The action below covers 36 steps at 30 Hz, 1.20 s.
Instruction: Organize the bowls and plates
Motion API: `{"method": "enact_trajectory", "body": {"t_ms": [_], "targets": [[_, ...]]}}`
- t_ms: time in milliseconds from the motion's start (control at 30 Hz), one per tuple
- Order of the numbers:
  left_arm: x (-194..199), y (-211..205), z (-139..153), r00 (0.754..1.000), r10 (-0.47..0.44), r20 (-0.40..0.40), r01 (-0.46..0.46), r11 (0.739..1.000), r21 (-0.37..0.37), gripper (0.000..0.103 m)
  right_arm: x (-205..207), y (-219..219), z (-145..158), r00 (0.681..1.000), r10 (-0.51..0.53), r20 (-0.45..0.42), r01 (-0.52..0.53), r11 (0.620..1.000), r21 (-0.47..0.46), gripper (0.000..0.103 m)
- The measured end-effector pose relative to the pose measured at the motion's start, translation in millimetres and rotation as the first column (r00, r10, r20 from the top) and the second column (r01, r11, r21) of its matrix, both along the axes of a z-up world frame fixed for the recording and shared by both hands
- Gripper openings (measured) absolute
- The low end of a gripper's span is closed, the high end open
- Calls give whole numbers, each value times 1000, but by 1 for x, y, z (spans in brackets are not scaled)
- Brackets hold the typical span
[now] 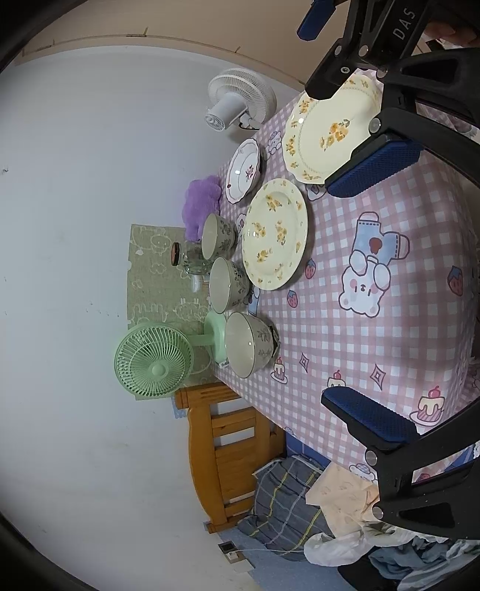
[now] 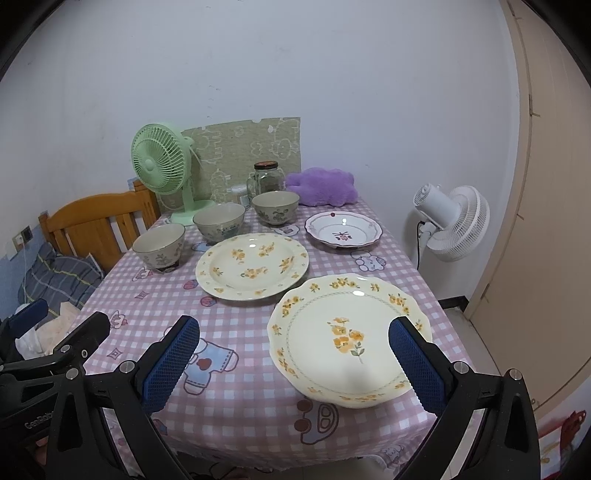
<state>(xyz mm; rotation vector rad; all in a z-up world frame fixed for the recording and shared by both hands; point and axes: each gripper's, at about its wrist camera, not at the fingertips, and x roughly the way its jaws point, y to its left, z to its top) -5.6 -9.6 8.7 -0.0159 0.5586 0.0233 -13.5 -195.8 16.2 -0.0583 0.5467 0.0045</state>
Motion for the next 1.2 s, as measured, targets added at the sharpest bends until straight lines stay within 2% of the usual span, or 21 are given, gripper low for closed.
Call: {"method": "enact_trajectory", "body": {"t_ms": [1200], "targets": [[-1,-3,2,1000,-7,14,7,1000,3,103,-1,-5,4,1000,-7,4,7,1000,8,103]]}}
